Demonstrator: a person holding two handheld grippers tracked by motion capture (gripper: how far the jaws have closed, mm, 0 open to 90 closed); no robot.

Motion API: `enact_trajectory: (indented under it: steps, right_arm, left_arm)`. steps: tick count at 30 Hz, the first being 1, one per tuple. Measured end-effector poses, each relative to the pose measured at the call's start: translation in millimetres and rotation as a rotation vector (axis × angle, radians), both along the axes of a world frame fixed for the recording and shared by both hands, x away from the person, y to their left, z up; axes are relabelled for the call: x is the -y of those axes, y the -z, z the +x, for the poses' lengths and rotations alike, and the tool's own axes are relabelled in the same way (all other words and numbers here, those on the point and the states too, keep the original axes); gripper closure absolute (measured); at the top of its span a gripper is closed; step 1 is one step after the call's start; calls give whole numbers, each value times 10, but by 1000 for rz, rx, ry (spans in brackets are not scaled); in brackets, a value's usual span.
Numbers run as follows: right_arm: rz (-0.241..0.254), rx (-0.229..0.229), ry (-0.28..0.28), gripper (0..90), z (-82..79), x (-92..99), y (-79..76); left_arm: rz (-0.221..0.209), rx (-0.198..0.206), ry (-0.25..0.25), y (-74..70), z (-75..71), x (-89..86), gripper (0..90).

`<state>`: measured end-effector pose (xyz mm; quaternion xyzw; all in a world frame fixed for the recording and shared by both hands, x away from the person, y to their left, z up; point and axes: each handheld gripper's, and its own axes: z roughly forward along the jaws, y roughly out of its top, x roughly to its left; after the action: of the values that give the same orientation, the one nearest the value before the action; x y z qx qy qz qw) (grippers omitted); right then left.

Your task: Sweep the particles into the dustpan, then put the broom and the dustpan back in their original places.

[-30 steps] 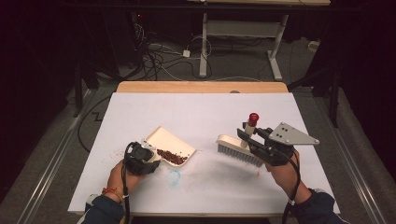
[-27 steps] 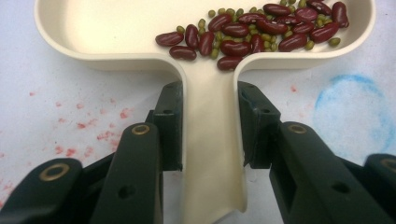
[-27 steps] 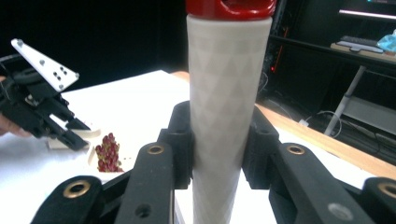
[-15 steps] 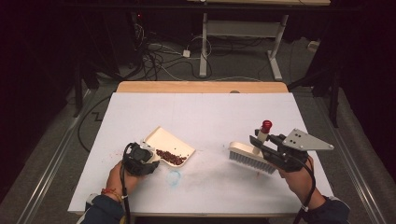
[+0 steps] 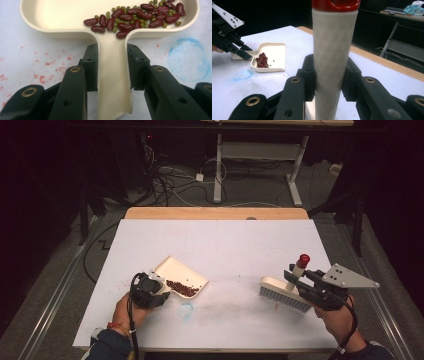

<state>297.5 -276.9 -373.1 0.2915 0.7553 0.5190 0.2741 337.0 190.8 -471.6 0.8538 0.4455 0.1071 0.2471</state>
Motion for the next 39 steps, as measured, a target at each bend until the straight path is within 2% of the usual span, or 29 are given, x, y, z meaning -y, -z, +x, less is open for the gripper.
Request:
enact_trajectory:
  steps: [14,23,25,29,34,37,39]
  right_arm:
    - [14,-41,16,694,-65,167,-3]
    - [-18,-40,-9,694,-82,192,-14]
    - [-39,-53,-24,694,-78,205,-28]
    - [-47,-70,-46,694,-67,270,-61]
    - [-68,-101,-69,694,8,322,-56]
    - [-61,-120,-81,694,77,338,-55]
    - [-63,-138,-87,694,118,350,-52]
  left_arm:
    - [-13,1,-24,-14,-11,-118,639]
    - [-14,4,-41,-9,-7,-175,639]
    - [-14,2,-44,0,-3,-182,639]
    - [-10,6,-57,-3,16,-192,639]
    - [-9,13,-87,17,40,-202,638]
    - [-3,27,-140,33,44,-211,638]
    - [7,29,-156,47,59,-219,638]
